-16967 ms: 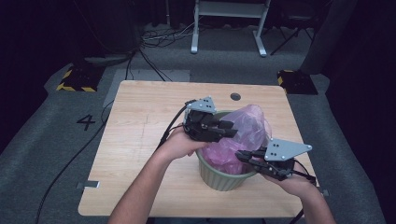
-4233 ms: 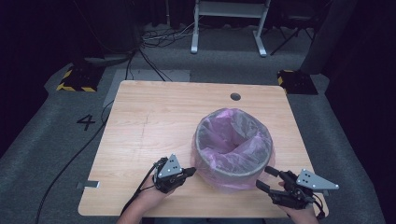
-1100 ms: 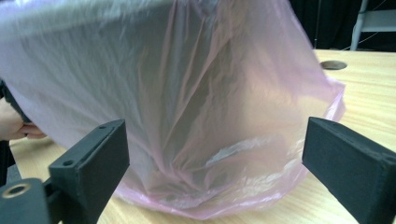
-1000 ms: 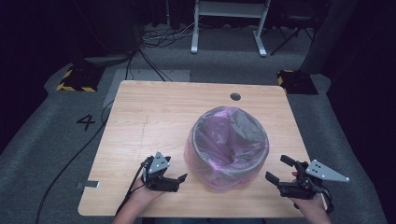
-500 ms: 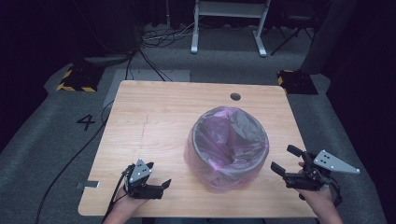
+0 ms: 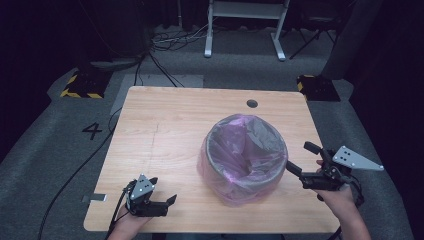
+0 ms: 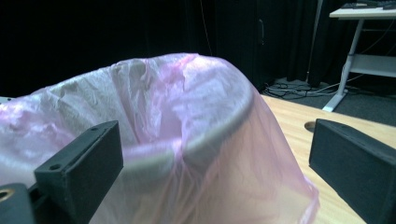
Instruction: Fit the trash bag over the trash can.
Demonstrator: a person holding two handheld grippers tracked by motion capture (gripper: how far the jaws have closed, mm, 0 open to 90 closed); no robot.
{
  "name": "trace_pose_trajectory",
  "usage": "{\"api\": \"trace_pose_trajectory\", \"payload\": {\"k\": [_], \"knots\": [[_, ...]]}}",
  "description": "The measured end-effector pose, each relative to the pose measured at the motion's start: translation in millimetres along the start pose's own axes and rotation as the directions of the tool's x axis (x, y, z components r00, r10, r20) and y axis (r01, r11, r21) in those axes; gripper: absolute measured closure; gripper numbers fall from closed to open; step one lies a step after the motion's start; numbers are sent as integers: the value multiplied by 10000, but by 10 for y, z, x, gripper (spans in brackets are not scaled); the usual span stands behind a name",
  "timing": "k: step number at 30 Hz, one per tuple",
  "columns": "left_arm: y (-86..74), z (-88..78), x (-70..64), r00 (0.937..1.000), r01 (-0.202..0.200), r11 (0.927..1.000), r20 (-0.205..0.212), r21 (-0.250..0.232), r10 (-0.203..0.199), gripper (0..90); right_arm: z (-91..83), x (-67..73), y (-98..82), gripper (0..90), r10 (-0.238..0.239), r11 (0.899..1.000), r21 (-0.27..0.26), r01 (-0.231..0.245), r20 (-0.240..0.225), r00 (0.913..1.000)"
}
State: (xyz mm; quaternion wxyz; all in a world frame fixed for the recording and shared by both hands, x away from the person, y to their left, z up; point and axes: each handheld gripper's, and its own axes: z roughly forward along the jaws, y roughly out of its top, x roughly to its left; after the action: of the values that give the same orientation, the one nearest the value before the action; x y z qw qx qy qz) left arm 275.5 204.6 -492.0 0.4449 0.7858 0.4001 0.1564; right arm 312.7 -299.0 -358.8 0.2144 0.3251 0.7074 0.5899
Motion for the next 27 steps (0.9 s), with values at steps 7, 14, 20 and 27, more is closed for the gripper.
{"api": "trace_pose_trajectory", "payload": {"k": [7, 14, 20, 27], "knots": [[-34, 37, -6, 10000, 58, 10000, 48, 60, -58, 88, 152, 46, 195, 31, -155, 9998, -98, 153, -188, 9997], [-35, 40, -1, 9999, -44, 10000, 121, 61, 43, 87, 283, 120, 394, 34, -311, 9995, 74, 314, -392, 9987], [-24, 5, -3, 9998, -73, 9999, 174, -104, 75, 85, 429, 185, 533, 34, -399, 9988, 271, 416, -602, 9974], [-22, 2, -13, 9996, -106, 9999, 273, -105, 108, 84, 627, 282, 643, 106, -559, 9963, 610, 606, -764, 9955]]}}
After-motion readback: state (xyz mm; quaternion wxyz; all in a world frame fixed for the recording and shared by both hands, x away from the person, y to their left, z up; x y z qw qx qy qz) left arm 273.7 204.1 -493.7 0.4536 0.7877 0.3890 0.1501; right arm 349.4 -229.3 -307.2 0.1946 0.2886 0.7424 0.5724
